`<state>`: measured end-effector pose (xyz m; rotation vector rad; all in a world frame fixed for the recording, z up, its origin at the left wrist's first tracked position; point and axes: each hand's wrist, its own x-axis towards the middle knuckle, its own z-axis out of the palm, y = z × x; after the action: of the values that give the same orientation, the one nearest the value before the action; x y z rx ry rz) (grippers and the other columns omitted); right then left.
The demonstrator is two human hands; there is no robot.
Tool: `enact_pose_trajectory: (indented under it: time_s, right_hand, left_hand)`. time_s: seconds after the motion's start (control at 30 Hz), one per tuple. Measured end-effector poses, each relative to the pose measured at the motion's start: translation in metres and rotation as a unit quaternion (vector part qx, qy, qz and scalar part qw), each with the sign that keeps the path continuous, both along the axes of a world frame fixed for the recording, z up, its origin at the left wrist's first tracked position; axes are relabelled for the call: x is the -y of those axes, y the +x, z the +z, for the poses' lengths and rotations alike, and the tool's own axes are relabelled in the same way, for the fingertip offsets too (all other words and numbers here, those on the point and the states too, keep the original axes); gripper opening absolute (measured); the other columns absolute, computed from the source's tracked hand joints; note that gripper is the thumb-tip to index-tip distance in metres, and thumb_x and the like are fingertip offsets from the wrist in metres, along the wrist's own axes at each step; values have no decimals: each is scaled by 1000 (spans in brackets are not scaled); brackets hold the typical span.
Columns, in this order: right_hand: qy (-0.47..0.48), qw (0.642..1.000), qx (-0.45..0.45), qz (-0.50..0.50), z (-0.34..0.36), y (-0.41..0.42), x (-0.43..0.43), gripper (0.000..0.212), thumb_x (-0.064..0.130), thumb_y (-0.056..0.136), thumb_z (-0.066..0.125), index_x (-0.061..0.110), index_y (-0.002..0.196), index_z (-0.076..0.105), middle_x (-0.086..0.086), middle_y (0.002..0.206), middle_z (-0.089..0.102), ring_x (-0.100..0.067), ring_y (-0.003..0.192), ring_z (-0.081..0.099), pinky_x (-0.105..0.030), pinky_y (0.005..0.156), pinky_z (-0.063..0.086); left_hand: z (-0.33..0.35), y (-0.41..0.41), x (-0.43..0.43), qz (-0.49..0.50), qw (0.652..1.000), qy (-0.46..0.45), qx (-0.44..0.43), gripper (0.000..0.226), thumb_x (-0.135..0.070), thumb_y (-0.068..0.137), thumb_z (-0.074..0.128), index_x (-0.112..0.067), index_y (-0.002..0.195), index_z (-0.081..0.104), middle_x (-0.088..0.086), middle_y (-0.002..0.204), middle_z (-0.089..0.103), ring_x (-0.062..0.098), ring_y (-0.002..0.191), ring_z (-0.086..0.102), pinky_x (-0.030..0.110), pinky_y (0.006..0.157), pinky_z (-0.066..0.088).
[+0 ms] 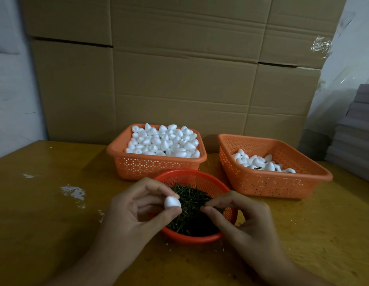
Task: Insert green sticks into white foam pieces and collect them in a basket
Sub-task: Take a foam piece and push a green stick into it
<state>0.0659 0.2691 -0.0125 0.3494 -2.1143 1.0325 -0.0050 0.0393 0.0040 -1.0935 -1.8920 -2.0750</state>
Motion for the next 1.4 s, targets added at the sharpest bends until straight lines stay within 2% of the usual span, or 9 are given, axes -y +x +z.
enact_pose_trajectory:
  time_s: [0.23, 0.43, 0.6, 0.73, 0.8, 0.93, 1.1, 1.23, 1.4]
  right_hand:
    - [-21, 999, -1, 40, -2, -3, -2, 10, 29, 98, 75, 27, 107, 71, 16, 105, 79, -9, 100, 77, -23, 82, 59]
    - [-10, 998, 22, 56, -1, -1, 2, 13, 31, 103, 66, 28, 115, 72, 17, 110, 79, -5, 106, 75, -17, 86, 57]
    - [-4, 997, 21, 70, 0, 0, 2, 11, 34, 106, 60, 25, 108, 67, 12, 117, 76, -12, 112, 73, -31, 87, 59]
    - [-5, 1000, -21, 16, 1, -1, 0, 6, 40, 98, 69, 37, 102, 73, 7, 98, 63, -20, 91, 65, -28, 77, 51]
    - [-28, 999, -9, 21, 1, 0, 0, 10, 44, 99, 69, 36, 102, 72, 5, 90, 66, -21, 84, 65, -31, 74, 52]
    - [-69, 995, 16, 65, 2, 3, 4, 11, 40, 102, 67, 31, 108, 69, 7, 95, 80, -17, 93, 76, -30, 80, 58]
    - [-113, 986, 21, 119, 7, 6, 10, 6, 30, 101, 70, 26, 103, 66, 0, 100, 82, -21, 102, 79, -33, 84, 62]
    - [-53, 996, -3, 73, 6, 9, 14, 6, 35, 93, 77, 32, 97, 73, 6, 93, 79, -17, 87, 76, -34, 75, 60]
    - [-50, 998, -15, 41, 5, 9, 13, 11, 38, 87, 79, 34, 97, 78, 10, 87, 77, -15, 79, 72, -24, 71, 55]
  left_hand:
    - [-2, 1, -1, -20, 1000, 7, -1, 22, -31, 71, 88, -26, 88, 74, 5, 103, 81, 23, 102, 78, 26, 83, 61]
    - [0, -2, 0, -23, 999, 27, 21, 25, -30, 71, 89, -25, 90, 72, 7, 105, 81, 23, 102, 78, 24, 84, 61]
    - [1, -2, 0, -21, 999, 28, 23, 25, -31, 72, 89, -26, 90, 72, 7, 106, 80, 23, 103, 78, 25, 83, 62]
    - [2, 0, 0, -22, 999, 29, 23, 24, -32, 73, 88, -27, 92, 73, 7, 107, 80, 23, 103, 78, 24, 82, 61]
    - [3, 0, 0, -22, 999, 30, 27, 25, -31, 73, 87, -27, 92, 73, 7, 108, 80, 24, 103, 78, 24, 82, 61]
    - [3, 1, 0, -18, 999, 25, 27, 25, -33, 73, 87, -28, 92, 72, 5, 109, 80, 23, 103, 78, 25, 83, 61]
    - [3, 2, 1, -32, 999, 9, 11, 24, -29, 74, 87, -28, 92, 72, 5, 110, 78, 25, 105, 77, 24, 86, 60]
    - [2, 5, 0, -34, 999, -7, 0, 23, -31, 75, 87, -30, 93, 72, 3, 110, 78, 25, 107, 76, 25, 90, 59]
    - [2, 4, 0, -36, 999, 6, 5, 24, -29, 75, 87, -29, 92, 71, 4, 110, 78, 26, 106, 77, 25, 88, 60]
